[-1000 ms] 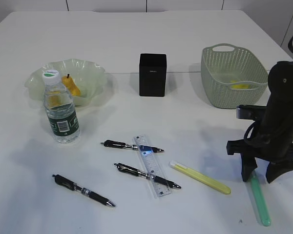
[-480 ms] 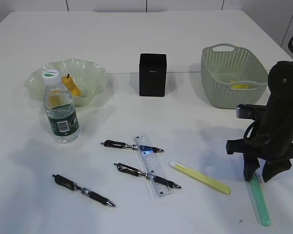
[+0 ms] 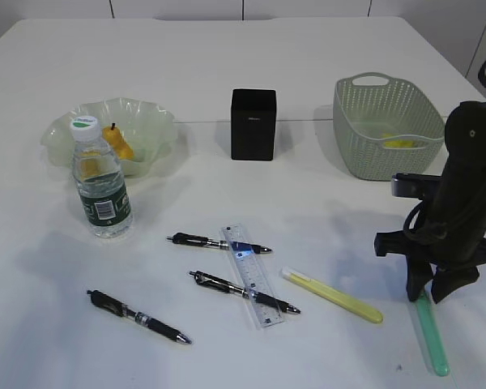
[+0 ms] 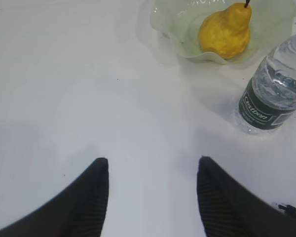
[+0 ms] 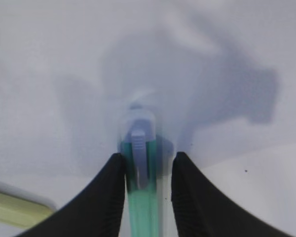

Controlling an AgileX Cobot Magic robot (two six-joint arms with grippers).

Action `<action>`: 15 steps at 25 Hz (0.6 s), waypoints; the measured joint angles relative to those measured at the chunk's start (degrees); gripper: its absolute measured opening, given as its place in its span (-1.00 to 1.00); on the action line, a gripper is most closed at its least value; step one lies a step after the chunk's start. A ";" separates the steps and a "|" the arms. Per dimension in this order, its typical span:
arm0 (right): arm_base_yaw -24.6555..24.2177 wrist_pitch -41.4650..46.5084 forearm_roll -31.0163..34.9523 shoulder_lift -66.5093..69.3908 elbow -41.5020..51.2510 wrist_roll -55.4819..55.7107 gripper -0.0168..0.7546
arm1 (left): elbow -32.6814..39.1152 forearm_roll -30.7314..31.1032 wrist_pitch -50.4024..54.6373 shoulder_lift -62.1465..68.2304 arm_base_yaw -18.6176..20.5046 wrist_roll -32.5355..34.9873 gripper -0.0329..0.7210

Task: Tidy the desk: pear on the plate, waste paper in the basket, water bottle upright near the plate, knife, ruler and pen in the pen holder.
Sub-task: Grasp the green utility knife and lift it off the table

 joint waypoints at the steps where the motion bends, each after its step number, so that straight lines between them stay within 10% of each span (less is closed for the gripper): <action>1: 0.00 0.00 0.00 0.00 0.00 0.00 -0.35 | 0.00 0.00 0.00 0.00 0.00 0.00 0.15; 15: 0.00 -0.57 0.14 0.00 0.00 0.11 -0.63 | 0.00 0.00 0.00 0.00 0.00 0.00 0.15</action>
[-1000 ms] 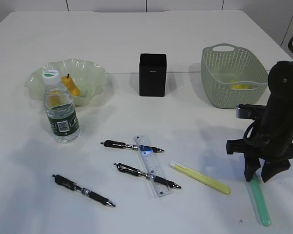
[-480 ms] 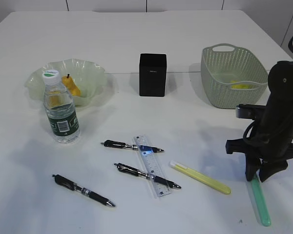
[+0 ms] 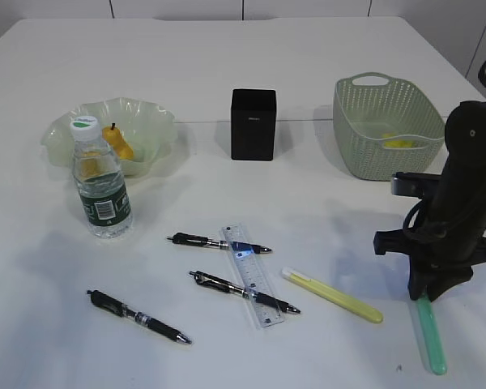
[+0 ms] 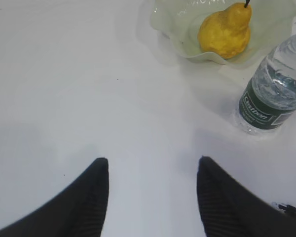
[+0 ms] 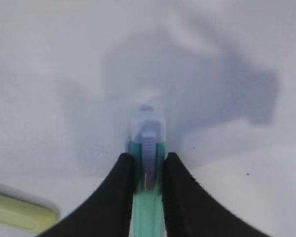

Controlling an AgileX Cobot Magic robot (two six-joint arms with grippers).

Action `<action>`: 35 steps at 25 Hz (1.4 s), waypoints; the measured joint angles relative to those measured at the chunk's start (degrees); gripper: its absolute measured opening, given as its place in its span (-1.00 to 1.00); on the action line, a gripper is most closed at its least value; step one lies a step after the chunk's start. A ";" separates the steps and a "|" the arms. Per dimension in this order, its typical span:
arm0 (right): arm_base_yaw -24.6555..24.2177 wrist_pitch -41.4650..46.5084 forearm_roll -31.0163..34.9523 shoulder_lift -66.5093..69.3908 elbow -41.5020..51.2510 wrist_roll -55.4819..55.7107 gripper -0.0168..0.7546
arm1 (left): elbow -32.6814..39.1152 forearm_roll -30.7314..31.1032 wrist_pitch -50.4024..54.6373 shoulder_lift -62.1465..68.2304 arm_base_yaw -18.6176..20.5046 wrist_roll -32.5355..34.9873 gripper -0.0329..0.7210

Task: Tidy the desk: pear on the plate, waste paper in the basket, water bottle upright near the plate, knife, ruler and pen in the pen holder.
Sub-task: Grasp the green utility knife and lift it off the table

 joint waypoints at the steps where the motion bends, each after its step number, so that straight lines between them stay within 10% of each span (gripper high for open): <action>1: 0.00 -0.04 0.00 0.00 0.00 0.00 -0.63 | 0.00 0.00 0.00 0.00 0.00 0.00 0.15; 35: 0.00 0.42 1.24 0.00 0.00 -0.35 -0.63 | 0.00 0.00 0.00 0.00 0.00 0.00 0.15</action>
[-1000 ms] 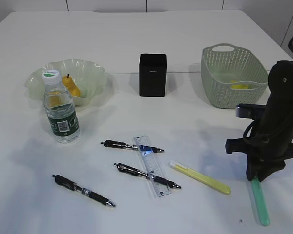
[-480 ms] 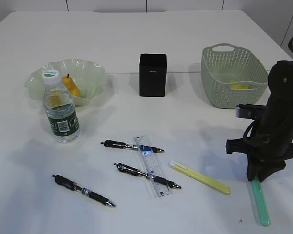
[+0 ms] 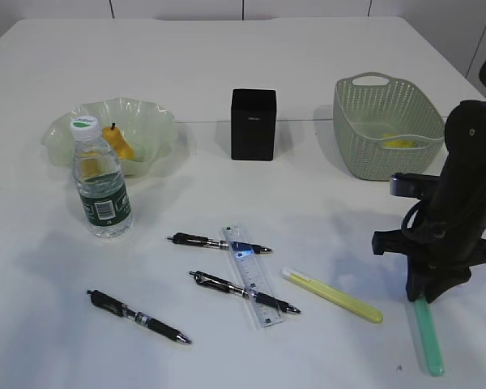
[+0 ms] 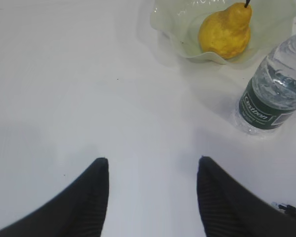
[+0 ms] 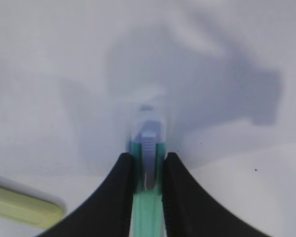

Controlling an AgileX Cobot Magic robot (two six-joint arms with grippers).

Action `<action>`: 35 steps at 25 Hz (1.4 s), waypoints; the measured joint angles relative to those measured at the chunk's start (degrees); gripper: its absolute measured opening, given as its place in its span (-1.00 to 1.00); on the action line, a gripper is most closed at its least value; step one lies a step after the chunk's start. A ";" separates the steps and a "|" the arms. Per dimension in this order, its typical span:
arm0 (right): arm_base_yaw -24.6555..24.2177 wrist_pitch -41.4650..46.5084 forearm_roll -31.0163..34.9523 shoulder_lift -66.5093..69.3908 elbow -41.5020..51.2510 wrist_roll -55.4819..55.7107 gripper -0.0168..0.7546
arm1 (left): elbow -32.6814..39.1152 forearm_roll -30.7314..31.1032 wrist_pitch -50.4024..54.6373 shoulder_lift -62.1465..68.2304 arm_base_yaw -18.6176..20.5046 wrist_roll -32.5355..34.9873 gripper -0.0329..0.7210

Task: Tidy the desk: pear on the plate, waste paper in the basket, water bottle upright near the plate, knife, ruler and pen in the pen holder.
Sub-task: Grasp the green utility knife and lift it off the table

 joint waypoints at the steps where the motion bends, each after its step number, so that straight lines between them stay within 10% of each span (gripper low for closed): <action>1: 0.00 0.00 0.09 0.00 -0.26 -0.24 -0.63 | 0.00 0.00 0.00 0.00 0.00 0.00 0.15; 35: 4.26 1.22 0.60 0.12 -20.48 -13.42 -0.63 | 0.00 -1.29 1.37 0.00 0.00 0.00 0.15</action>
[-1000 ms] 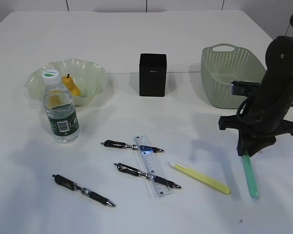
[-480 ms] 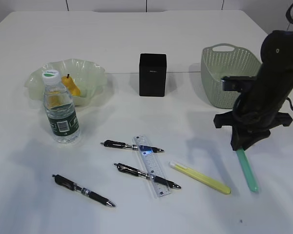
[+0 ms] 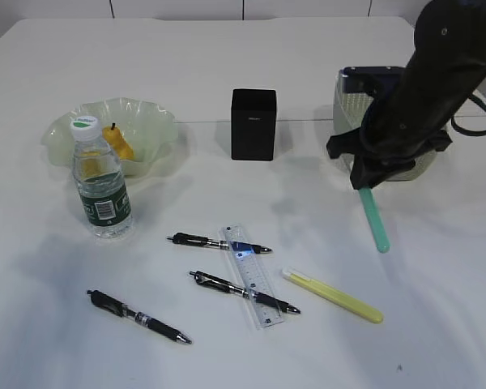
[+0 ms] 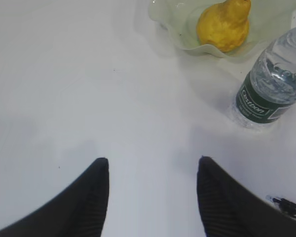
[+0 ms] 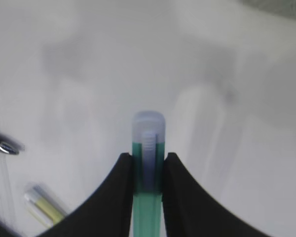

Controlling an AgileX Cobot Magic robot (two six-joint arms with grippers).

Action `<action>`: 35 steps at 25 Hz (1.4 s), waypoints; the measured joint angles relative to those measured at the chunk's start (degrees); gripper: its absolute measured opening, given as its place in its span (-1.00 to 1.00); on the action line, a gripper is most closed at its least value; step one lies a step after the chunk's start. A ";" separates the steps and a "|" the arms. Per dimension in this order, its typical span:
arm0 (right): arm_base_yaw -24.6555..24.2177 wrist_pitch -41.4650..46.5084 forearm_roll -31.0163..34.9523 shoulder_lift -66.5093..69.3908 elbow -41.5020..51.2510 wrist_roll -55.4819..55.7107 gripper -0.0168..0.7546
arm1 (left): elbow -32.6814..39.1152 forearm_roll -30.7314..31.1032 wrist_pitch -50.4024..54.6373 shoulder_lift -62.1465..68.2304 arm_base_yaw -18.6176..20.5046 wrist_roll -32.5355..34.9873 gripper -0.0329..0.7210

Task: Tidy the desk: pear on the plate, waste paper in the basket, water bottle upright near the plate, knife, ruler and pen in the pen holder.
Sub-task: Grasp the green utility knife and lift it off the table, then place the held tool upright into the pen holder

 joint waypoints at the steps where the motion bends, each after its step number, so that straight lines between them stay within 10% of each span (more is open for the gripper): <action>1: 0.00 -0.68 0.00 0.00 -0.71 0.00 -0.63 | 0.00 0.00 -0.02 0.00 0.00 0.00 0.15; 35: 3.80 -46.78 2.37 0.55 -3.05 -3.02 -0.65 | 0.00 0.00 0.02 0.00 0.00 0.00 0.15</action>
